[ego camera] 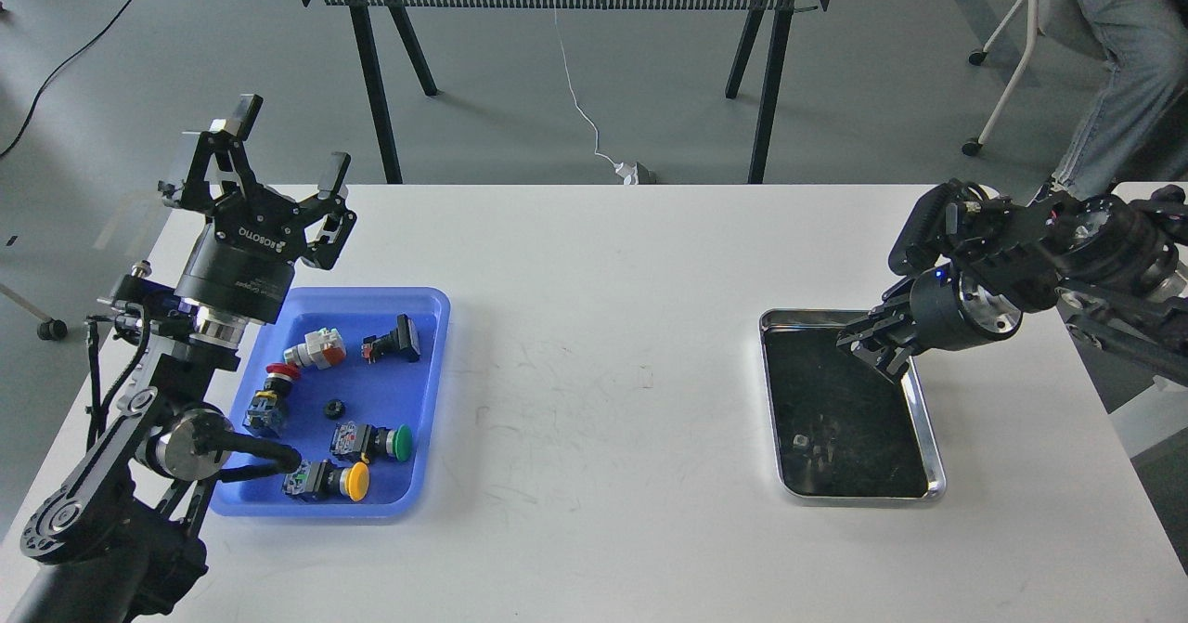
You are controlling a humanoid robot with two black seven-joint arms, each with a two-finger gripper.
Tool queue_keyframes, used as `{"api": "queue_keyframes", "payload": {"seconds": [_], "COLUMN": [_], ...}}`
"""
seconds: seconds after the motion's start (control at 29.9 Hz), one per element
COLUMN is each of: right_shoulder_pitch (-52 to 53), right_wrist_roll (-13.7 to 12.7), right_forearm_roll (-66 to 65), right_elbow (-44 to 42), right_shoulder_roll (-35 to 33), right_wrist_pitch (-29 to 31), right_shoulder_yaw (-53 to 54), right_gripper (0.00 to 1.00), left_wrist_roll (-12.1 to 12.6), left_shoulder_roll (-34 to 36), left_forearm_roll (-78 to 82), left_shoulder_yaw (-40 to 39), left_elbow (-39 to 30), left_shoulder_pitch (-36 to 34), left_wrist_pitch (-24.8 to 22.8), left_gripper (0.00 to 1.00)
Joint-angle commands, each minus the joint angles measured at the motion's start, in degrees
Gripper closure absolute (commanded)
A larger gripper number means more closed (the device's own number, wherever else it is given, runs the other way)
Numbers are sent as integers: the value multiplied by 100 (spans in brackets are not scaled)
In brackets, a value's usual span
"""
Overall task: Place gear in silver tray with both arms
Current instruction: 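Carry the gear with the right gripper into the silver tray and release, then lift the right gripper away and move the left gripper over the blue tray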
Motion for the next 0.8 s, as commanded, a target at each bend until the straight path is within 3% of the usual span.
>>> {"api": "queue_keyframes", "payload": {"seconds": [0.0, 0.47, 0.77], "right_shoulder_pitch": [-368, -606, -606], "right_wrist_roll": [0, 0, 0], "right_forearm_roll": [-1, -1, -1], "right_elbow": [-203, -1609, -1786], "right_shoulder_roll": [46, 1381, 1426], "right_wrist_pitch": [1, -8, -8], "right_shoulder_yaw": [296, 297, 244], "right_gripper": [96, 94, 86], "left_wrist_roll": [-1, -1, -1], "left_shoulder_roll": [8, 8, 0], "left_forearm_roll": [0, 0, -9], "left_shoulder_yaw": [-9, -61, -132], "left_elbow": [0, 0, 0], "left_shoulder_pitch": [1, 44, 45], "left_wrist_pitch": [0, 0, 0], "left_gripper": [1, 1, 1]}}
